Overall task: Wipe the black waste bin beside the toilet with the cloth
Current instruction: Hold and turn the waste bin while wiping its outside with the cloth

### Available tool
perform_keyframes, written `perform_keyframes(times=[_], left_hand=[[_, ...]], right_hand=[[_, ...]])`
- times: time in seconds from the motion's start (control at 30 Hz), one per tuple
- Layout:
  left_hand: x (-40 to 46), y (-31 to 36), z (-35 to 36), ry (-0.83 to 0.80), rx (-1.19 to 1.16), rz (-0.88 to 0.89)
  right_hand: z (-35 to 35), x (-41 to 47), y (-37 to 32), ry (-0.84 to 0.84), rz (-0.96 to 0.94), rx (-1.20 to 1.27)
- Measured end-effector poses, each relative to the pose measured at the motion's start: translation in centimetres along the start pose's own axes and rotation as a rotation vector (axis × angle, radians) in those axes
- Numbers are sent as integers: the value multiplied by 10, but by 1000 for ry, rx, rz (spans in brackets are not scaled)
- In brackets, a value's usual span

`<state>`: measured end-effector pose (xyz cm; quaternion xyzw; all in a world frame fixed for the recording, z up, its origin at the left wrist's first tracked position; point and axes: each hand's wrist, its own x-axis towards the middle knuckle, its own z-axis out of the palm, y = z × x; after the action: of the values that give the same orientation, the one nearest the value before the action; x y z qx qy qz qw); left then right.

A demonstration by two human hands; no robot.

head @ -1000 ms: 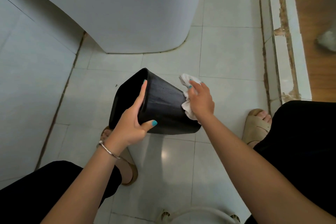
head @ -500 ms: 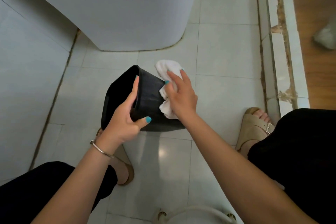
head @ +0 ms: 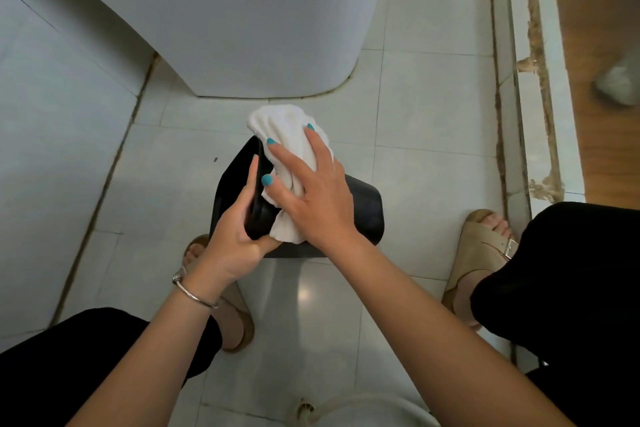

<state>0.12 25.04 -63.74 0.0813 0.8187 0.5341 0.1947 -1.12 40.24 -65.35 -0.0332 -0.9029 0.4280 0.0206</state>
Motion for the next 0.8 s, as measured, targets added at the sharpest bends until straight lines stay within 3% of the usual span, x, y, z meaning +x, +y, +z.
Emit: perform_keyframes(times=[0.4, 0.7, 0.8], left_hand=[[-1, -18, -16, 84, -29, -34], [4, -17, -15, -16, 4, -61], [4, -16, -15, -30, -8, -75]], right_hand=[[0, 19, 51, 10, 284, 15], [-21, 12, 98, 83, 645, 88], [-16, 10, 89, 100, 604, 27]])
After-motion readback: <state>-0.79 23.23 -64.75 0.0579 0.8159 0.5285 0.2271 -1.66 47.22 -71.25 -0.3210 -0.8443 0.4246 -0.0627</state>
